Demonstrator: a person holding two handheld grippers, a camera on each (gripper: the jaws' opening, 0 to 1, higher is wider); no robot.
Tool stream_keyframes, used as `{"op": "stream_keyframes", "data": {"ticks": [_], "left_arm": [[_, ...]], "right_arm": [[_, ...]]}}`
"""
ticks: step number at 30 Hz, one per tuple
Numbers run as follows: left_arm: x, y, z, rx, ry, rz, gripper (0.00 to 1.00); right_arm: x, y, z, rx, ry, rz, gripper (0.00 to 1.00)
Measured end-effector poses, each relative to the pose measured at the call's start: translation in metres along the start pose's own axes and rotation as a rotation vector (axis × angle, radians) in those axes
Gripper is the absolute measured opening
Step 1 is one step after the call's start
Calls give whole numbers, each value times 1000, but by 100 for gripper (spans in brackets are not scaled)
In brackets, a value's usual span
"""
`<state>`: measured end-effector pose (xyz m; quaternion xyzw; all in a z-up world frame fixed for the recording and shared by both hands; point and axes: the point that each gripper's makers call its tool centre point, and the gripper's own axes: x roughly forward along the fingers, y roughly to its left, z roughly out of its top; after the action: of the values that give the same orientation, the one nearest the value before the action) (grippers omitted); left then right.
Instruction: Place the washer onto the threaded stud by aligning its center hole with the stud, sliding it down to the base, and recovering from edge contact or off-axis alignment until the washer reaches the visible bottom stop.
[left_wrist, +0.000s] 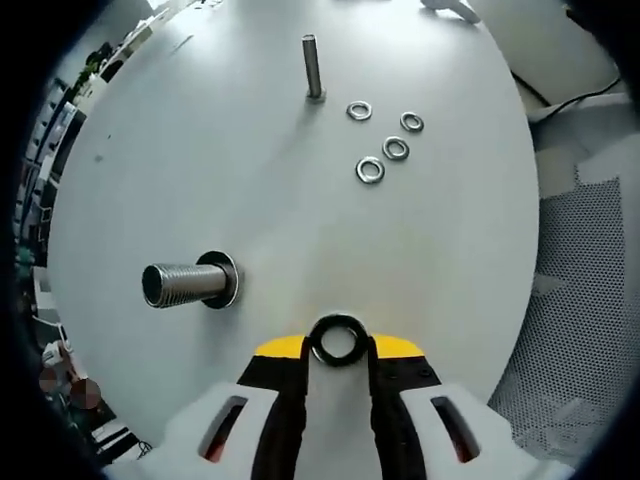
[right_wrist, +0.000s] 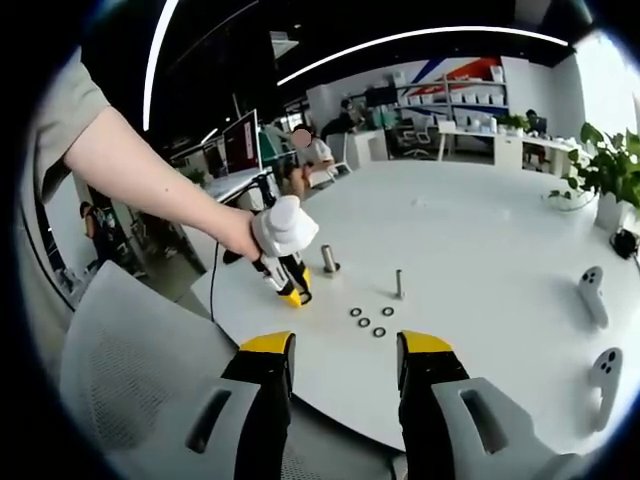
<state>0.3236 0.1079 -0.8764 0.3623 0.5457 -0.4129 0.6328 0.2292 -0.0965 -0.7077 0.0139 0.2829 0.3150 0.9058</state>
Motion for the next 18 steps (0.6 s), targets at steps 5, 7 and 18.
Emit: {"op": "stream_keyframes", "data": {"ticks": [5,7,18], "left_arm": [[-1,1,-1,-8,-56,9,19],[-1,1,0,-8,-55,12,19],[-3,1,-1,-30,-56,17,18]], "right_arm": [[0,1,0,-5,3,4,43],[0,0,0,-4,0,2,43],[-1,-1,0,-2,-3,-8,43]]}}
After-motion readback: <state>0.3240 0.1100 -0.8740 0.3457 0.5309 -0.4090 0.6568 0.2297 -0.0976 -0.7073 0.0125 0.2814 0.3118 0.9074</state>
